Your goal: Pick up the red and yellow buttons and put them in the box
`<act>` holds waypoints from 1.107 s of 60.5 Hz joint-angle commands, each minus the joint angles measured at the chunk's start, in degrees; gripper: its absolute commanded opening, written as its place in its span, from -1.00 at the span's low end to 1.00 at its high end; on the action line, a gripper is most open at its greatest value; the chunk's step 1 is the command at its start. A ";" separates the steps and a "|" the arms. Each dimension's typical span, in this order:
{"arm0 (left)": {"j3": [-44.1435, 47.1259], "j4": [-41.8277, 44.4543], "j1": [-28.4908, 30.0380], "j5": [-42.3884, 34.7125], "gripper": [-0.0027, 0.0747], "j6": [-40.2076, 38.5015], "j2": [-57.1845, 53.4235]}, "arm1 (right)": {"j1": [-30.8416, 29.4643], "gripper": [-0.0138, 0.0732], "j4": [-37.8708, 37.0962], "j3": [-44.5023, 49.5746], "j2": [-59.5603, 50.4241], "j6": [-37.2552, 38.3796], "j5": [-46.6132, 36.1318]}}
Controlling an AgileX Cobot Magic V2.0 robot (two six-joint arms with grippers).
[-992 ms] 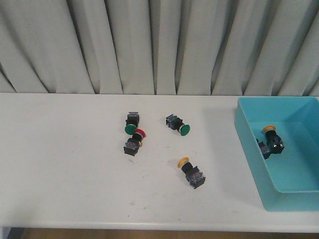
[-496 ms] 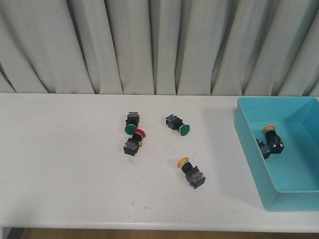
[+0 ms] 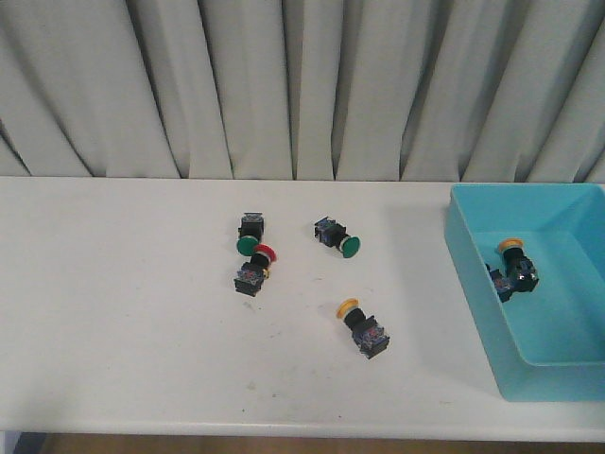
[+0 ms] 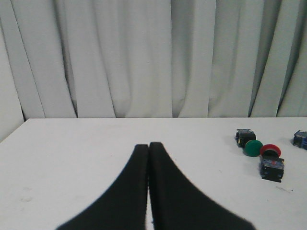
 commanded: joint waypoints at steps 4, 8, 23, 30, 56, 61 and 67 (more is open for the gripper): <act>2.92 -0.69 0.18 -4.06 -0.95 0.00 -0.84 | 0.07 -0.70 -3.67 10.05 -8.69 0.55 -5.27; 2.92 -0.69 0.18 -4.06 -0.95 0.00 -0.84 | 0.07 -0.70 -4.93 14.41 -12.98 0.55 -5.21; 2.92 -0.69 0.18 -4.06 -0.95 0.00 -0.84 | 0.07 -0.70 -7.16 21.65 -23.81 0.55 -1.72; 2.92 -0.69 0.18 -4.06 -0.95 0.00 -0.84 | 0.07 -0.70 -8.57 21.65 -25.42 0.38 0.22; 2.92 -0.69 0.18 -4.06 -0.95 0.00 -0.84 | 0.07 -0.70 -8.70 21.65 -27.52 0.38 -0.12; 2.92 -0.69 0.18 -4.06 -0.95 0.00 -0.84 | 0.07 -0.70 -8.54 21.65 -27.52 0.38 -0.12; 2.92 -0.69 0.18 -4.06 -0.95 0.00 -0.84 | 0.07 -0.70 -8.51 21.65 -27.52 0.46 -0.07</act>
